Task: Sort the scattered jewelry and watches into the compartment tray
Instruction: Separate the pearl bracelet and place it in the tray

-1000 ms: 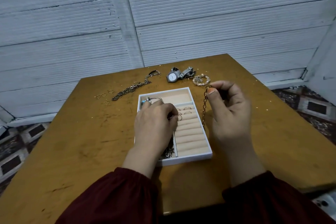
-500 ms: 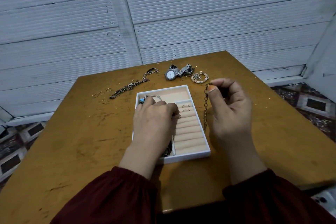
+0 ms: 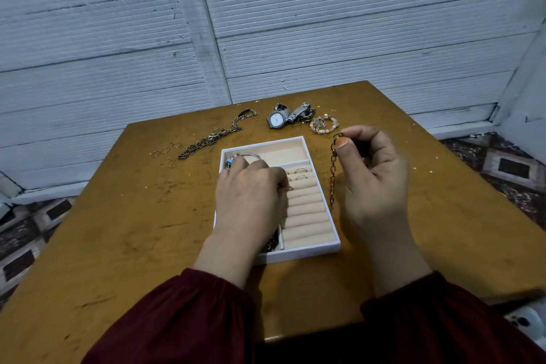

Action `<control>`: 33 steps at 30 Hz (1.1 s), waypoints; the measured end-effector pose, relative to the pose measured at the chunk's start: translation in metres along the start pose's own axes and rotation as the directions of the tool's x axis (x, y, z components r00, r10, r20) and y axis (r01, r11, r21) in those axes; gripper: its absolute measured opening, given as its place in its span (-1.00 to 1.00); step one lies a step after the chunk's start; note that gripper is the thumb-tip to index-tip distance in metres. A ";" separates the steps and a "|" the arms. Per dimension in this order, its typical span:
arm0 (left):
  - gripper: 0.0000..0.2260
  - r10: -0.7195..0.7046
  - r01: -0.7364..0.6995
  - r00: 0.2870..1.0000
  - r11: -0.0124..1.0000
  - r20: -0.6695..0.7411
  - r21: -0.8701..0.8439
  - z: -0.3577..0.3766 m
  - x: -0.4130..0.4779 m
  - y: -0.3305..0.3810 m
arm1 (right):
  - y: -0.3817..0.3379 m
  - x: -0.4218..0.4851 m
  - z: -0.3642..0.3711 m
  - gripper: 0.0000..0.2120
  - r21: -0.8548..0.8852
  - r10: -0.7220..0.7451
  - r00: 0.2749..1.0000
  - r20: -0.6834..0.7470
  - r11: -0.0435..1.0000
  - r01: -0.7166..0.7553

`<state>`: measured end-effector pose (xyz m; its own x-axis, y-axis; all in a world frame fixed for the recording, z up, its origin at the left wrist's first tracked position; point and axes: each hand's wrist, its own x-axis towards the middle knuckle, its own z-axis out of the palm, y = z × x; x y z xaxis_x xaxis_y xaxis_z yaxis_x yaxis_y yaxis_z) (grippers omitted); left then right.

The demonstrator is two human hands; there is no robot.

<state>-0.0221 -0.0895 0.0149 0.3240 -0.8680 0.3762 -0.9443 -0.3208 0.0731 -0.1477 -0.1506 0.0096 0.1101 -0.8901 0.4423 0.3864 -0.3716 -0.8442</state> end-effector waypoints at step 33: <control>-0.63 -0.452 0.470 0.877 0.876 0.162 -0.104 0.012 -0.052 -0.095 | -0.037 -0.004 0.045 -0.84 0.004 -0.085 0.988 0.129 0.996 0.085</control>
<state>0.0511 -0.0185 -0.0226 0.7200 -0.6781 0.1475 -0.6812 -0.6500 0.3369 -0.1211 -0.1210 0.0524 0.1941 -0.8140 0.5475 0.3979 -0.4448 -0.8024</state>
